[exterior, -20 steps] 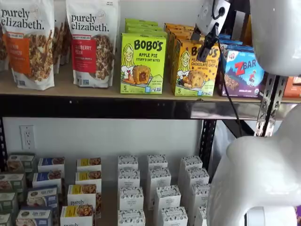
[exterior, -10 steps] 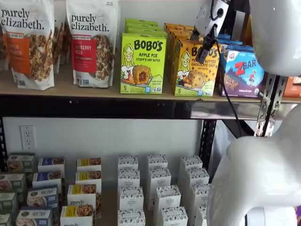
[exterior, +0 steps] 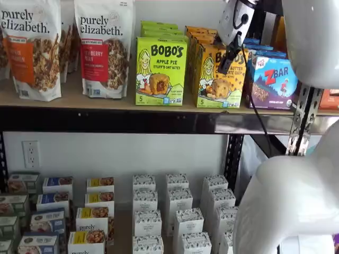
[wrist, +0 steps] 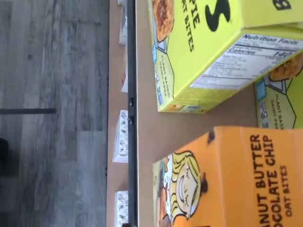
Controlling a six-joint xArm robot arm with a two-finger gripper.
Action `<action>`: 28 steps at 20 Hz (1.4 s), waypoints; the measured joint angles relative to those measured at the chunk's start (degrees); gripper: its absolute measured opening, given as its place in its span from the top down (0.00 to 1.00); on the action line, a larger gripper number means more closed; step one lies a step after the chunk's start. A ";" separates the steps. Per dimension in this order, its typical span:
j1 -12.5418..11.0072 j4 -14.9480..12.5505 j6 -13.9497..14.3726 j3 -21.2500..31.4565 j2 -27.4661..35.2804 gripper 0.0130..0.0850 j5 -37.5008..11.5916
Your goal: Pick up the orange box on the top shelf, the fifth box from the left
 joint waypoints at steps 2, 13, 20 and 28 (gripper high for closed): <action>0.14 -0.35 0.04 0.28 -0.07 0.00 -0.32; 0.15 -1.01 0.05 -0.86 0.98 0.00 0.98; 0.14 -0.83 0.07 -1.24 1.29 0.28 0.85; 0.28 -1.14 0.25 -2.39 2.18 0.39 1.70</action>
